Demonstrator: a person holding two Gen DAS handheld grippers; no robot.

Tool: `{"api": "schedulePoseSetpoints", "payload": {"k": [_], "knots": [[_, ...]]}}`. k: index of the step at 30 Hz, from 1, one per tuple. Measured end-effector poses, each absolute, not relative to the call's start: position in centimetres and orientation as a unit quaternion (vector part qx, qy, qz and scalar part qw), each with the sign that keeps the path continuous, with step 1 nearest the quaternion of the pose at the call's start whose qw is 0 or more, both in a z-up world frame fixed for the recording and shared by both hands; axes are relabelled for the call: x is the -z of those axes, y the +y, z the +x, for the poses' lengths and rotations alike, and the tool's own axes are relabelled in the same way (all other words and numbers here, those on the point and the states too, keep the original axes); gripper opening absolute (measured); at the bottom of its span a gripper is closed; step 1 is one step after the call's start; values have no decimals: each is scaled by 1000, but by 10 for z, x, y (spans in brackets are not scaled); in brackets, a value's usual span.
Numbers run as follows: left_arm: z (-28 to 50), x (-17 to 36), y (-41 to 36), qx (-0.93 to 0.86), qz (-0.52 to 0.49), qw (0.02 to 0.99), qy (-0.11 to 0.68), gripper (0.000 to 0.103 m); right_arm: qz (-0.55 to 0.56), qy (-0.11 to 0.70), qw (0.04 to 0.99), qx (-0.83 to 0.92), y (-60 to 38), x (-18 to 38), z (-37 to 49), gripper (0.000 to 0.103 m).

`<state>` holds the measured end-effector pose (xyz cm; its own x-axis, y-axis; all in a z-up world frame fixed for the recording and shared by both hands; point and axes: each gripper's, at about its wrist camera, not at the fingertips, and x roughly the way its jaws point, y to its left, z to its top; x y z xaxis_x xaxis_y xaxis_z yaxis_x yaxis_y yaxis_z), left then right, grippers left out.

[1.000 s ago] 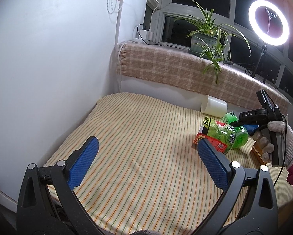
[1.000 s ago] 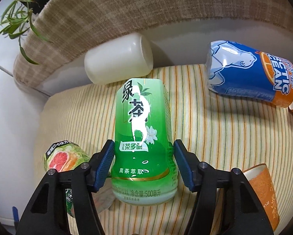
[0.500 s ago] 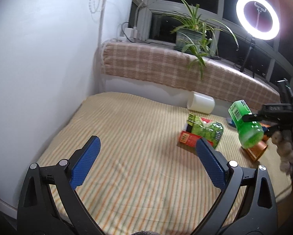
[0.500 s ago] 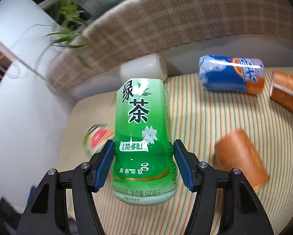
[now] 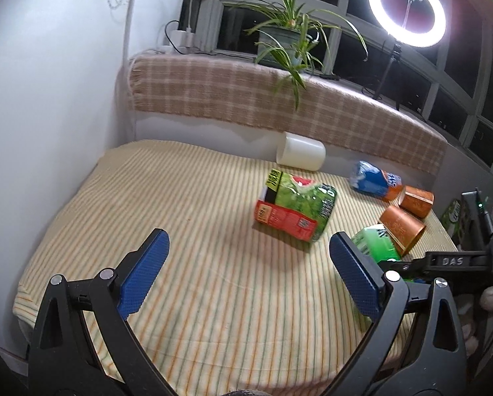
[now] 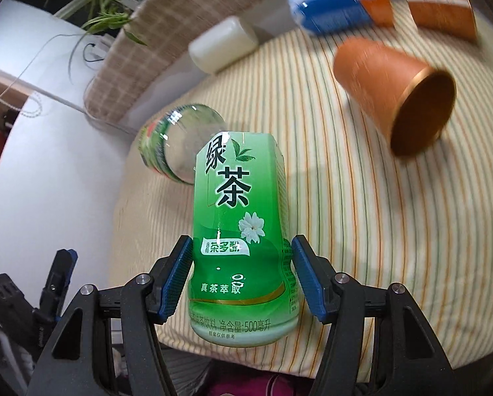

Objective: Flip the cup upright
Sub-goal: 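Bring the bottle to the left gripper while the left gripper closes on it, then rotate the held bottle with the left gripper so its open end faces up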

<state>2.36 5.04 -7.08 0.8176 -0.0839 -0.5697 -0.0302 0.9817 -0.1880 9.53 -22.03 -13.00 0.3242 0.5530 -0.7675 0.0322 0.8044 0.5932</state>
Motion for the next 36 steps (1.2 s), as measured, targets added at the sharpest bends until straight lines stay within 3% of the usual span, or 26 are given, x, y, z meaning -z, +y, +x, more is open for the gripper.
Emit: {"api": "schedulePoseSetpoints", "payload": {"k": [8, 20, 27, 36], "knots": [[32, 72, 35, 56, -92, 940, 323, 100, 243, 550, 782, -163, -222, 133, 90, 67], [84, 99, -14, 212, -182, 848, 451, 99, 270, 461, 834, -136, -290, 97, 39, 71], [119, 132, -36, 240, -239, 788, 515, 84, 308, 449, 834, -92, -330, 101, 12, 71], [142, 155, -48, 249, -283, 746, 549, 83, 321, 450, 830, -76, -348, 112, 5, 71]]}}
